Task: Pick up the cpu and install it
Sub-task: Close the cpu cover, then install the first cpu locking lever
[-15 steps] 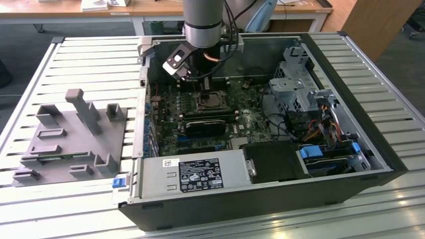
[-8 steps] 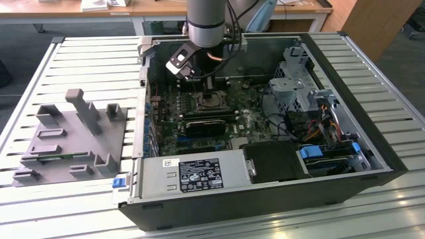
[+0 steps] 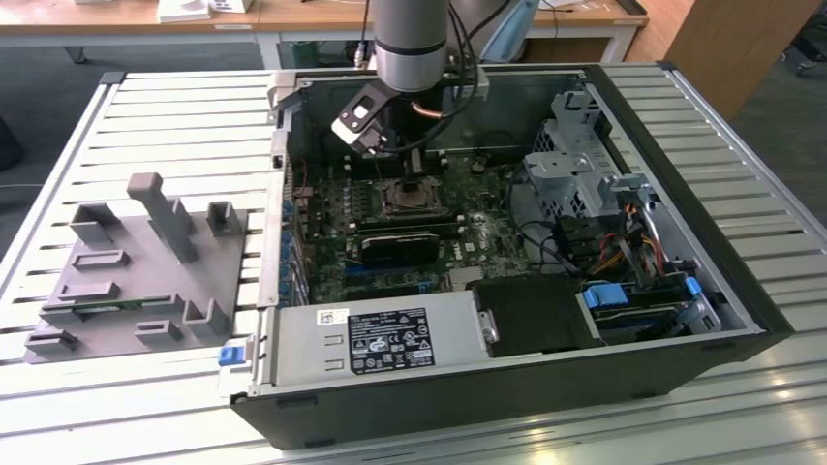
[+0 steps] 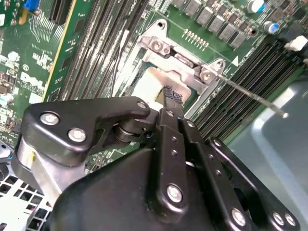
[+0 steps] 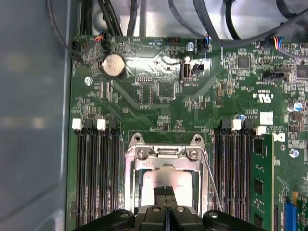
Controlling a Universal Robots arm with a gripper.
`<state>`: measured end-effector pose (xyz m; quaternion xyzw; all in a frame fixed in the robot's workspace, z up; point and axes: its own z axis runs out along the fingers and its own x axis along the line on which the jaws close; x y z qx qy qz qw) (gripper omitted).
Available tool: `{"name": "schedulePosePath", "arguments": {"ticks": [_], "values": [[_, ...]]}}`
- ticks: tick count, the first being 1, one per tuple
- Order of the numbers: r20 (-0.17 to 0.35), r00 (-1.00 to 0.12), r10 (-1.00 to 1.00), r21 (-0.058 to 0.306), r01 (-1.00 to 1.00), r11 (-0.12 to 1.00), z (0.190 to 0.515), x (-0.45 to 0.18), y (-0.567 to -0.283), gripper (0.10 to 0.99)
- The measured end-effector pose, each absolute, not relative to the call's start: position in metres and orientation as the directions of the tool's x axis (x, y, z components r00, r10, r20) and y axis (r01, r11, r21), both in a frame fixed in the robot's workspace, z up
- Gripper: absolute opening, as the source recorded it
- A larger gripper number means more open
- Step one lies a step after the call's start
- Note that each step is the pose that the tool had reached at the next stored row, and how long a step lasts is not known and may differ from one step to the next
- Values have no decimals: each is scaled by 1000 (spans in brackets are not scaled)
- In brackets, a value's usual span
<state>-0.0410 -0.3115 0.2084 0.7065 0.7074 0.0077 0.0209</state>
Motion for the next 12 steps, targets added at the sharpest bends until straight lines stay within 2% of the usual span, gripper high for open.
{"name": "schedulePosePath", "arguments": {"ticks": [12], "values": [[-19,-1,1000,40,999,2,212,-37,-311,106]]}}
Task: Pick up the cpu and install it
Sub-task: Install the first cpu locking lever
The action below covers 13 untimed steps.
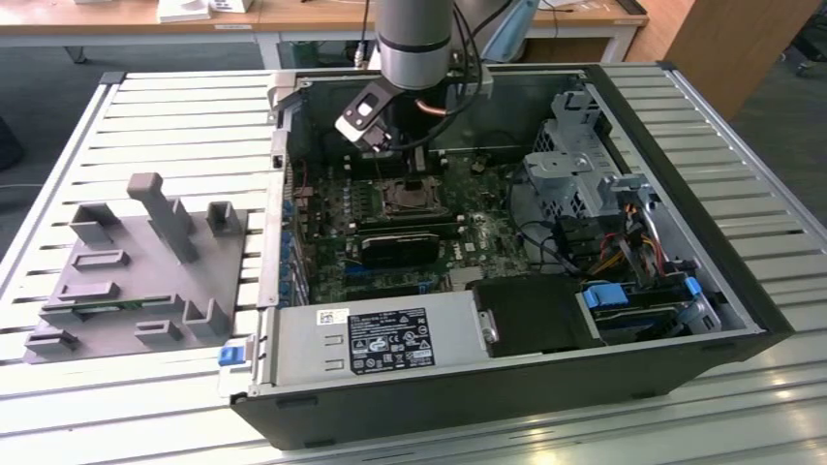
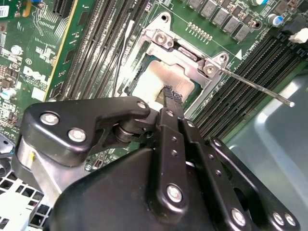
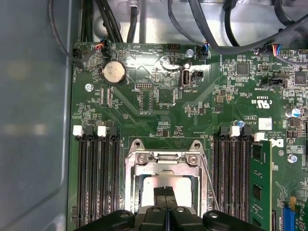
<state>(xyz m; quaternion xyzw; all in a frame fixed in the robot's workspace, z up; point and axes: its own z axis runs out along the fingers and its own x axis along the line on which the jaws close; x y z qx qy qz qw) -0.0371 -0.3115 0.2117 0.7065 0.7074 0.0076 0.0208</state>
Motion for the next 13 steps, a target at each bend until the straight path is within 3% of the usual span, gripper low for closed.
{"name": "schedulePosePath", "arguments": {"ticks": [13], "values": [[-19,-1,1000,40,999,2,217,-37,-311,106]]}}
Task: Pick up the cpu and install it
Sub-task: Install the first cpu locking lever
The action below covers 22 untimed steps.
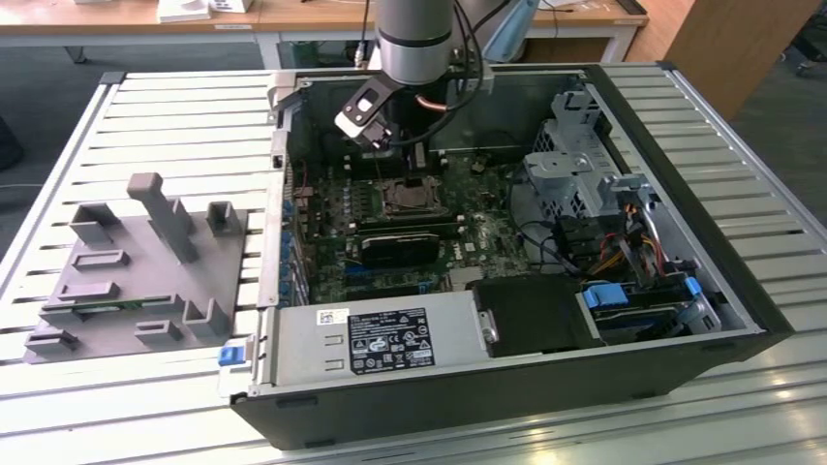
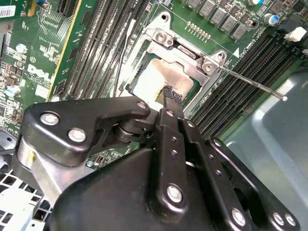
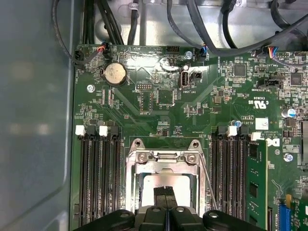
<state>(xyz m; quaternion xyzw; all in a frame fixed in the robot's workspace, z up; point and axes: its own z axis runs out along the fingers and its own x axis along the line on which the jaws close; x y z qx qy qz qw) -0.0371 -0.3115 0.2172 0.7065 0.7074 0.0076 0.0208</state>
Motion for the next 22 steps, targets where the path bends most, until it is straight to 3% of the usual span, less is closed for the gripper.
{"name": "schedulePosePath", "arguments": {"ticks": [22], "values": [[-28,0,1000,40,999,1,228,-37,-312,106]]}}
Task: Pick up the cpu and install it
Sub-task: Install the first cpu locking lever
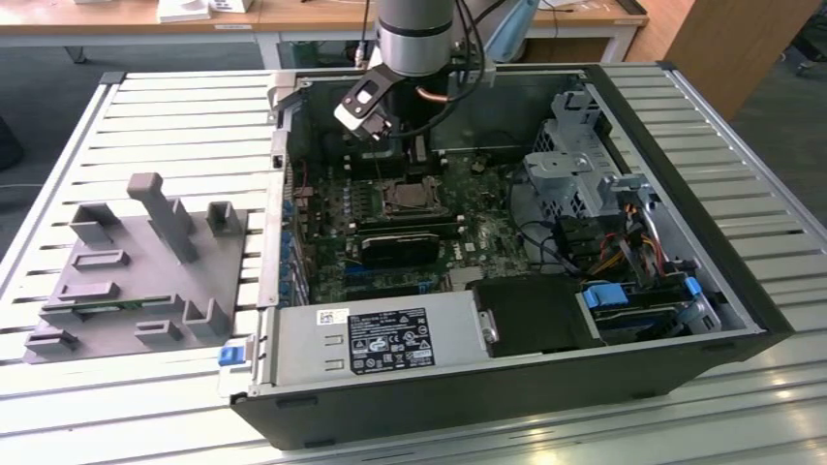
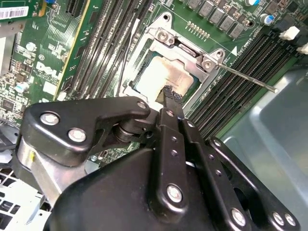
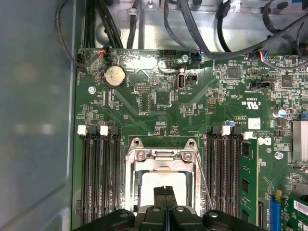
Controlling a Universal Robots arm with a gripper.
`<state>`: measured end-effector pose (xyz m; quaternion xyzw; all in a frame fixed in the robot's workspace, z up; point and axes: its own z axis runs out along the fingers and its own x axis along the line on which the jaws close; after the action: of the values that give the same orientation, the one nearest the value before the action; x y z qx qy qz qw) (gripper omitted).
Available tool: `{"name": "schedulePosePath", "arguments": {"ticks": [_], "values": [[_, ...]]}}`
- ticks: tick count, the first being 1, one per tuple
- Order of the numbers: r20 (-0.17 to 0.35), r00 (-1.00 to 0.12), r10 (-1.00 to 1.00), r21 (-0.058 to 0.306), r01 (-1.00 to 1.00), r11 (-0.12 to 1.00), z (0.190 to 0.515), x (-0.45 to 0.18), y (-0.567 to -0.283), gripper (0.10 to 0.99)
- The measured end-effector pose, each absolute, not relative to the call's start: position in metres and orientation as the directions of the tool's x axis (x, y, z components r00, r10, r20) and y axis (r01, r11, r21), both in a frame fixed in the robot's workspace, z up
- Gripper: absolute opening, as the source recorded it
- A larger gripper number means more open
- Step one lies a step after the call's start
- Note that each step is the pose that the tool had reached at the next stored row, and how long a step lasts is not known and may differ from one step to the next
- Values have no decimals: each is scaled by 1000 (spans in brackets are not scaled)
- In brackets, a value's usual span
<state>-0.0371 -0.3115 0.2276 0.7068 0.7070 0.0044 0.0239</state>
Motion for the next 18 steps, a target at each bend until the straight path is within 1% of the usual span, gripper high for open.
{"name": "schedulePosePath", "arguments": {"ticks": [6,15,18], "values": [[-28,0,1000,40,999,1,238,-37,-311,106],[-28,0,1000,39,999,1,266,-37,-311,106],[-29,0,1000,38,999,2,268,-37,-311,106]]}}
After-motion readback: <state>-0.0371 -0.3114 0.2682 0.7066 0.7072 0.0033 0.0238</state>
